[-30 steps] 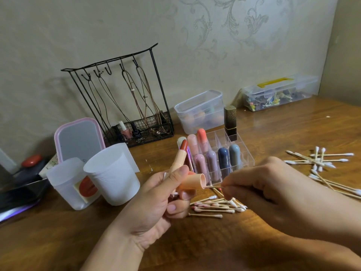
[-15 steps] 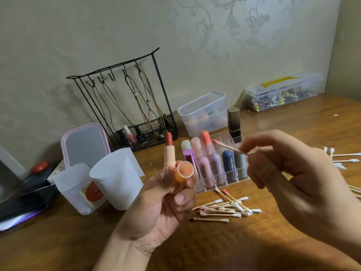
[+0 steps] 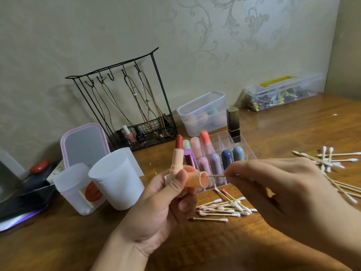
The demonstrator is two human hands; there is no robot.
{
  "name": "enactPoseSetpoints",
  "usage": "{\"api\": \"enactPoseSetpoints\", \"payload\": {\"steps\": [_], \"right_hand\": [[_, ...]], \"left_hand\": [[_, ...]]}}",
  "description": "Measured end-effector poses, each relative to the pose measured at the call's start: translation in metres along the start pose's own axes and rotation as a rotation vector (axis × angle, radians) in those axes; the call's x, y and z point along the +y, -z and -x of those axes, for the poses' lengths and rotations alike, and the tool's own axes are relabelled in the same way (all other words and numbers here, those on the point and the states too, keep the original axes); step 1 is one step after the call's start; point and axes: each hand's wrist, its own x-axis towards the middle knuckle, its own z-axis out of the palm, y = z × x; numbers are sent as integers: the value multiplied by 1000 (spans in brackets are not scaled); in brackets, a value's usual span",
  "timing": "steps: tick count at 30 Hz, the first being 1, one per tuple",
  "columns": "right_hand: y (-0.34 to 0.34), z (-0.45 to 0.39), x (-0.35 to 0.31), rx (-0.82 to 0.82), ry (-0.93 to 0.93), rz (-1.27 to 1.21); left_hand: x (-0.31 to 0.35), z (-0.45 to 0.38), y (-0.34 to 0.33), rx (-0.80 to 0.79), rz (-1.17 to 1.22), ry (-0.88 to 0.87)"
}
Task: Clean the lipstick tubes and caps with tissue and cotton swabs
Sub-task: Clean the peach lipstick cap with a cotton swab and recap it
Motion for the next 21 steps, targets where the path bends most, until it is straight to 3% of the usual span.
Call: {"api": "enactPoseSetpoints", "payload": {"steps": [4,7,10,16,18,21], "right_hand": [[-3,3,-5,-84,43,82],[-4,4,-10,-194,-7,-29],[-1,2,-10,-187,-63,-113],[-1,3,-16,-178,16,126],[-2,4,-18,-238,-24,67],[1,3,-19,-254,-192,-225]], "left_hand": [[0,-1,-2,16,-33,-2],[-2,-2,-5,24,-37,21],[-1,0,-10,110,-86,81],[2,2,-15,131,-120,82],[2,1,-12,112,-98,73],[1,0,-9,100,-83,70]]}}
